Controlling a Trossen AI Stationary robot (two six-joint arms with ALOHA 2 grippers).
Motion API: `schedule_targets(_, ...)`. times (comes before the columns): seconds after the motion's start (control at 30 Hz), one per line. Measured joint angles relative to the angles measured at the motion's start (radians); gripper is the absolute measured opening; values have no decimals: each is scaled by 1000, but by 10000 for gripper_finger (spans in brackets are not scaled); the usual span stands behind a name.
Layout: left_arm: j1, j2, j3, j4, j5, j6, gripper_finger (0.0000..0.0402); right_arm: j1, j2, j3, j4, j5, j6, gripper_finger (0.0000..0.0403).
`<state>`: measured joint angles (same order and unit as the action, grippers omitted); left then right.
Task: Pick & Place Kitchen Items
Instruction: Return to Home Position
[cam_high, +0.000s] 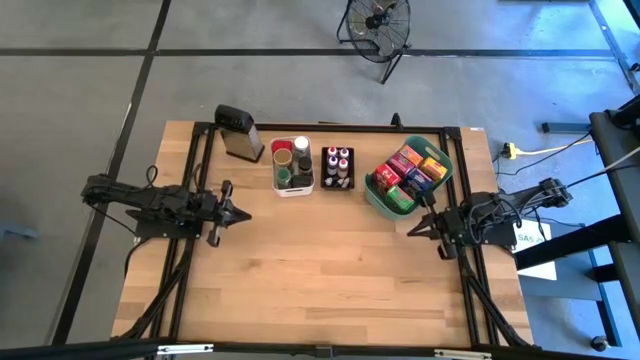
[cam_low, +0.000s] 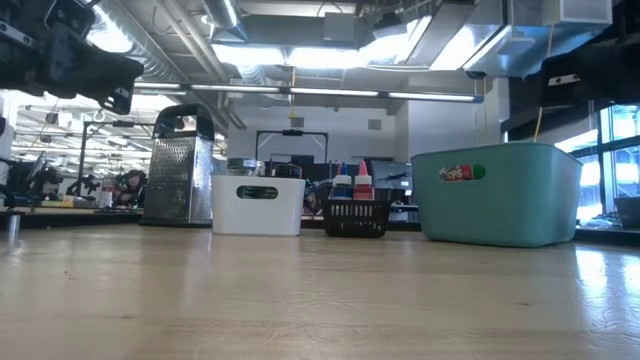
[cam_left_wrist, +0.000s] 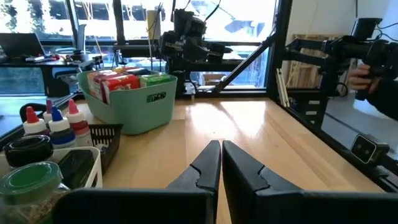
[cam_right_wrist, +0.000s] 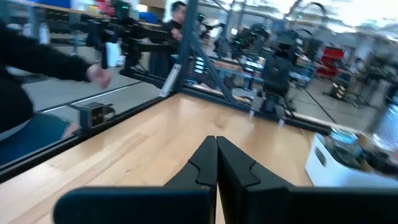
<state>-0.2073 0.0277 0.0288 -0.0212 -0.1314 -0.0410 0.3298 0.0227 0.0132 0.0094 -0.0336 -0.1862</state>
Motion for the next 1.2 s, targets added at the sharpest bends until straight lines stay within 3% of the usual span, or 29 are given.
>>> schedule_targets(0.17, 0, 0, 0, 0, 0, 2, 10, 0, 2, 0, -4, 55, 55, 2)
schedule_targets(1.2, 0, 0, 0, -2, 1, 2, 6, 0, 2, 0, -4, 57, 74, 3)
